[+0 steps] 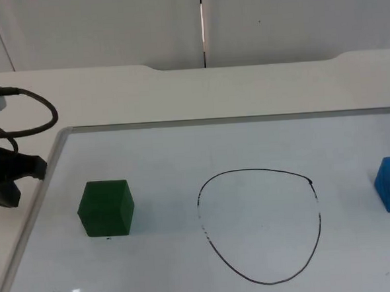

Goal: Push the two cubes into the marked area.

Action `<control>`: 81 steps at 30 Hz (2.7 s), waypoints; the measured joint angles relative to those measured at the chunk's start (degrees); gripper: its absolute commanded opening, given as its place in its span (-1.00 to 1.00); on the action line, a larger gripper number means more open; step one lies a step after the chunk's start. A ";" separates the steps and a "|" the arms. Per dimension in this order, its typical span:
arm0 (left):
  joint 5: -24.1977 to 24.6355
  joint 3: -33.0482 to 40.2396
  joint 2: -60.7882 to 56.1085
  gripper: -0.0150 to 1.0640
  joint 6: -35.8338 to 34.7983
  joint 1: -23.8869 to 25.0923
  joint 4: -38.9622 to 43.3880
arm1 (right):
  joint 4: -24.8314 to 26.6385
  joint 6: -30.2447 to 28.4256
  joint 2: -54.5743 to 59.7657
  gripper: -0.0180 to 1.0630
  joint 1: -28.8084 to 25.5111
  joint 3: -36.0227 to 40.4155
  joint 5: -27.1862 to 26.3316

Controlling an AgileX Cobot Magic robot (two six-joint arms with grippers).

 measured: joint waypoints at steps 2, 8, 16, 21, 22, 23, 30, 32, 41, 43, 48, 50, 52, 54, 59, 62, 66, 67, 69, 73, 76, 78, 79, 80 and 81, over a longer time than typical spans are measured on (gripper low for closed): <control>-0.11 0.00 0.34 -0.98 0.21 -1.24 -0.15 | 0.00 0.00 0.00 0.07 0.00 0.00 0.00; -0.44 -0.10 0.35 -0.98 0.21 -4.82 -2.05 | 0.00 0.00 0.00 0.07 0.00 0.00 0.11; -1.29 -0.22 0.35 -0.98 0.25 -8.19 -3.53 | 0.21 0.00 0.00 0.07 0.00 0.00 0.21; -1.82 -0.22 0.35 -0.98 0.25 -10.27 -4.91 | 0.21 0.00 0.00 0.07 0.00 0.00 0.21; -1.96 -0.22 0.45 -0.98 0.25 -10.51 -5.04 | 0.21 0.00 0.00 0.07 0.00 0.00 0.21; -1.96 -0.22 0.59 -0.98 0.25 -10.67 -5.18 | 0.21 0.00 0.00 0.07 0.00 0.00 0.21; -2.08 -0.22 3.51 -0.98 0.35 -11.07 -6.28 | 0.21 0.00 0.00 0.07 0.00 0.00 -0.14; -2.08 -0.22 3.51 -0.98 0.35 -11.07 -6.38 | 0.21 0.00 0.00 0.07 0.00 0.00 -0.17; -0.35 -0.22 3.51 -0.98 0.35 -11.07 -8.92 | 0.21 0.00 0.00 0.07 0.00 0.00 -0.40; -0.18 -0.22 3.51 -0.98 0.35 -11.07 -9.30 | 0.21 0.00 0.00 0.07 0.00 0.00 -0.40; 0.27 -0.22 3.51 -0.98 0.35 -11.31 -10.37 | 0.31 0.00 0.00 0.07 0.00 0.00 -0.40; 0.84 -0.22 3.51 -0.98 0.13 -11.86 -10.58 | 0.96 0.00 0.00 0.07 0.00 0.00 -0.40; 1.12 -0.22 3.51 -0.98 -0.21 -12.88 -10.85 | 1.40 0.00 0.00 0.07 0.00 0.00 -0.40; 1.12 -0.22 3.51 -0.98 -0.34 -13.28 -10.84 | 1.50 0.00 0.00 0.07 0.00 0.00 -0.40; 0.77 -0.22 3.51 -0.98 -0.85 -15.23 -11.89 | 1.66 0.00 0.00 0.07 0.00 0.00 -0.63; 0.50 -0.22 3.51 -0.98 -1.57 -16.03 -12.24 | 1.66 0.00 0.00 0.07 0.00 0.00 -0.63; 0.50 -0.22 3.51 -0.98 -2.51 -16.17 -12.24 | 1.75 0.00 0.00 0.07 0.00 0.00 -0.63; 0.63 -0.22 3.51 -0.98 -2.64 -16.17 -12.24 | 1.99 0.00 0.00 0.07 0.00 0.00 -0.63; 0.74 -0.22 3.51 -0.98 -2.77 -16.17 -12.24 | 2.12 0.00 0.00 0.07 0.00 0.00 -0.63; 1.27 -0.22 3.51 -0.98 -2.86 -16.17 -12.24 | 2.46 0.00 0.00 0.07 0.00 0.00 -0.63; 1.25 -0.22 3.51 -0.98 -3.00 -16.17 -12.24 | 2.59 0.00 0.00 0.07 0.00 0.00 -0.63; 1.25 -0.22 3.51 -0.98 -3.00 -16.30 -12.24 | 2.67 0.00 0.00 0.07 0.00 0.00 -0.63; 1.25 -0.22 3.51 -0.98 -3.00 -16.52 -12.24 | 2.67 0.00 0.00 0.07 0.00 0.00 -0.63; 1.07 -0.22 3.51 -0.98 -3.00 -16.96 -12.24 | 2.67 0.00 0.00 0.07 0.00 0.00 -0.63; 0.79 -0.22 3.51 -0.98 -3.00 -17.46 -12.24 | 2.67 0.00 0.00 0.07 0.00 0.00 -0.63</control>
